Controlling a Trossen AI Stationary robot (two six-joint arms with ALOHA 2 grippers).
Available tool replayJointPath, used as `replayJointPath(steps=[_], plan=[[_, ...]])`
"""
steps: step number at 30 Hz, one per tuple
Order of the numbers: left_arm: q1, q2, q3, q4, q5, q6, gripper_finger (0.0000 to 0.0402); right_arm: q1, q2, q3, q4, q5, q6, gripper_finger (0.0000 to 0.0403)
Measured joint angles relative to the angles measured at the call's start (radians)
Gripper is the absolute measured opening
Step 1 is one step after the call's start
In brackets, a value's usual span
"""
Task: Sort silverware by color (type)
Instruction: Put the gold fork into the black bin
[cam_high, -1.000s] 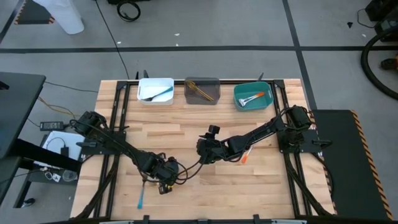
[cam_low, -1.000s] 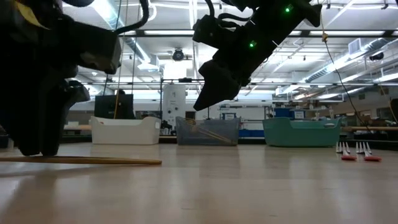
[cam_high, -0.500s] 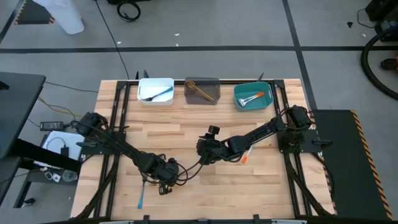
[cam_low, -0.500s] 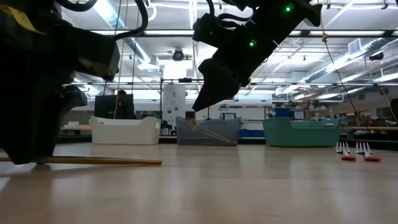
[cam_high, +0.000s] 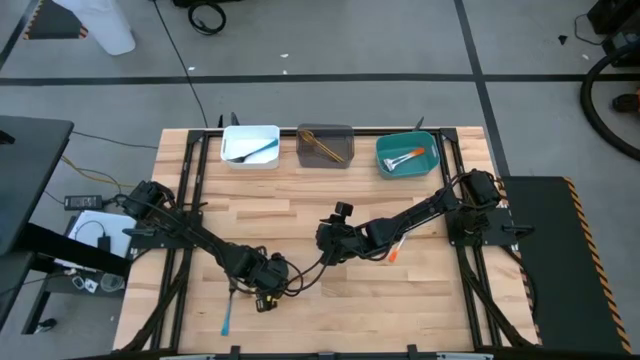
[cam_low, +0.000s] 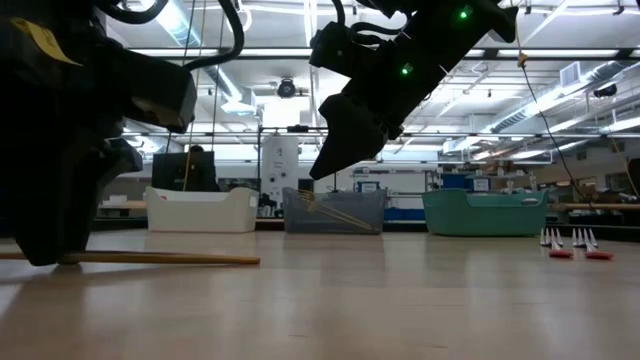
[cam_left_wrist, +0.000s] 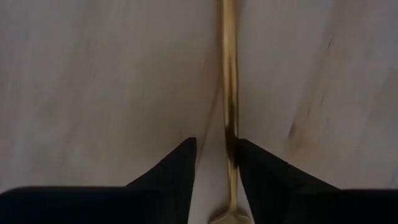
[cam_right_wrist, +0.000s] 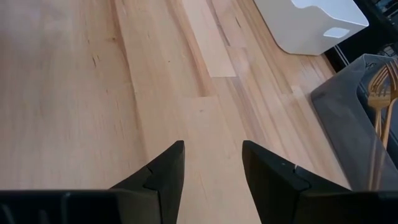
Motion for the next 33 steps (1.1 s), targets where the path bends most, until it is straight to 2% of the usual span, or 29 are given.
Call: replayJointPath(steps=[15,25,33], plan=[[-0.001,0.001,-0.001,-0.035,-0.063,-0.001,0.0028,0.002,0.0,0.0,0.0,0.0,0.0,0.0171],[0.01,0.006,0.031,-0.085,-0.067,0.09,0.0027,0.01,0.0,0.0,0.004,0.007,-0.014,0.0171],[0.02,0.008,0.093,-0.301,-0.19,0.144,0.0026,0.013,0.0,0.0,0.014,-0.017,-0.089,0.0162]])
